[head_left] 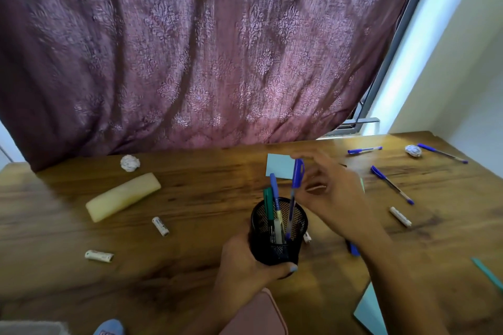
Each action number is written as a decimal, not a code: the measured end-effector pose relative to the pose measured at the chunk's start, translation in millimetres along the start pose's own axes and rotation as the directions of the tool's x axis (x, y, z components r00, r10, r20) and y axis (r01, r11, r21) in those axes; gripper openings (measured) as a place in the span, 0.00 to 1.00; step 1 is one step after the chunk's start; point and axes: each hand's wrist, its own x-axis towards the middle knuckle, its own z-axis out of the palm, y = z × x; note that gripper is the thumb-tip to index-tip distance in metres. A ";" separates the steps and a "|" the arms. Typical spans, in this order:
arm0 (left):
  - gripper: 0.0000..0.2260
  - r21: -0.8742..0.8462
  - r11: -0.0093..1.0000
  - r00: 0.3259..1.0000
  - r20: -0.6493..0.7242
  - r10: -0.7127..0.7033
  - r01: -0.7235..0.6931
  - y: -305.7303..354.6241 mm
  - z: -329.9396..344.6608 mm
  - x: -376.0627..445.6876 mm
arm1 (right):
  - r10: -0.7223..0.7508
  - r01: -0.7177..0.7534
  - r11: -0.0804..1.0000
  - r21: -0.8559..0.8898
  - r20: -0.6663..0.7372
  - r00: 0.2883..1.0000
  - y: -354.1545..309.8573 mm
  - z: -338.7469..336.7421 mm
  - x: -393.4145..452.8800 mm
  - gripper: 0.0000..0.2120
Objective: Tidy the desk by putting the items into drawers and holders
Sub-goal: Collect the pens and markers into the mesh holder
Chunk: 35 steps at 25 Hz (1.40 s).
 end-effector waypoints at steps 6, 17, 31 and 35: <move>0.29 -0.047 0.999 0.999 0.044 -0.014 0.016 0.9 4.7 13.0 | -0.011 0.021 0.988 -0.150 0.064 0.998 25.1 14.0 8.8 0.18; 0.36 -0.084 0.996 0.999 0.051 -0.015 0.020 4.2 17.7 54.7 | 0.282 -0.313 0.913 -0.262 -0.150 0.948 170.0 21.8 131.3 0.11; 0.28 -0.034 0.999 0.999 0.046 0.017 -0.016 11.9 19.2 88.0 | 0.139 -0.267 0.896 -0.356 -0.346 0.928 184.9 18.5 179.2 0.19; 0.30 -0.004 1.000 1.000 0.031 0.004 -0.004 11.1 23.2 87.7 | 0.037 0.080 0.955 0.287 -0.380 0.924 95.5 -29.3 153.3 0.26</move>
